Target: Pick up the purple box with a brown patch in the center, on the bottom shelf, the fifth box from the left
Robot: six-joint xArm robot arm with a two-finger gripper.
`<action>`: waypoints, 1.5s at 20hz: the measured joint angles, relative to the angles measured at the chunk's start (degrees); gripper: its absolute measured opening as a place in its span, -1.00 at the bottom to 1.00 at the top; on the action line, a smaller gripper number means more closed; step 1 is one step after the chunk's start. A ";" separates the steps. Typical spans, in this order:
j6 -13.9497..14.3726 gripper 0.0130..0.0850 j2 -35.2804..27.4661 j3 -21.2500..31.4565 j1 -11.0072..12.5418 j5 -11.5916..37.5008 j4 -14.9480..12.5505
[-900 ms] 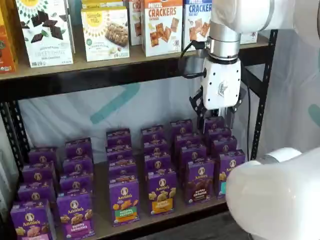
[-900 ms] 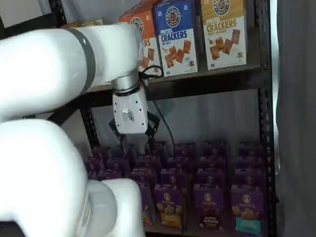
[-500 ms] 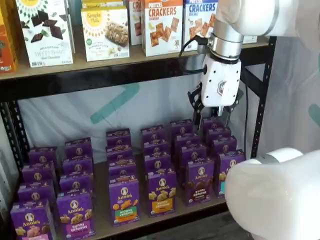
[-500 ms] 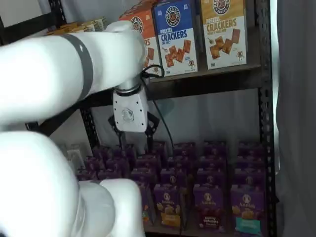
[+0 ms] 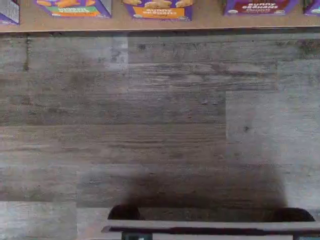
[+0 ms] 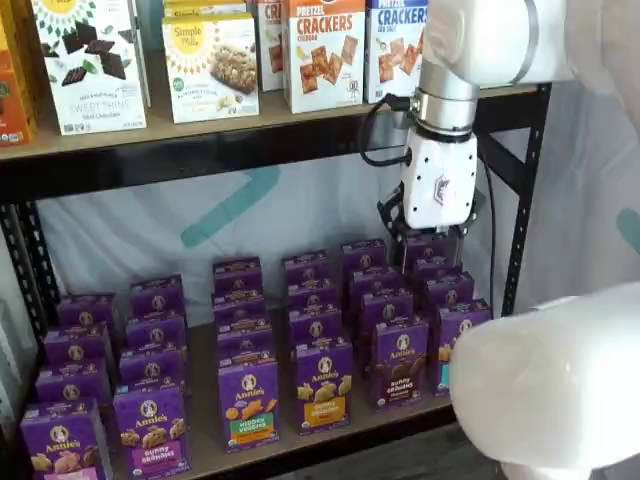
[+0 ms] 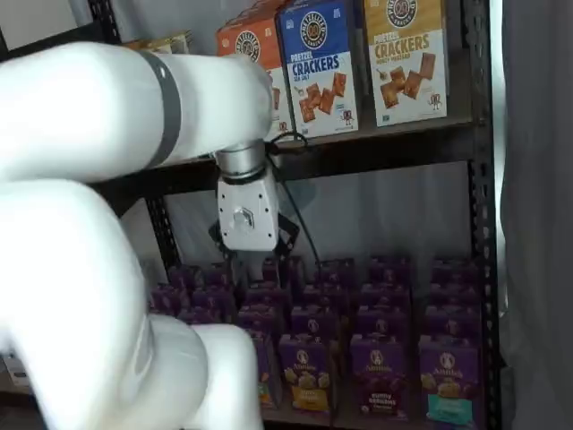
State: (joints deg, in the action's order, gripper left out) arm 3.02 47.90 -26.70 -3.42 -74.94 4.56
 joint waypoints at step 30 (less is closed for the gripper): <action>-9.70 1.00 -38.10 -1.80 11.29 37.86 -5.32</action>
State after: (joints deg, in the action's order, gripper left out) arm -6.68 9.80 -28.50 7.87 -37.08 -0.76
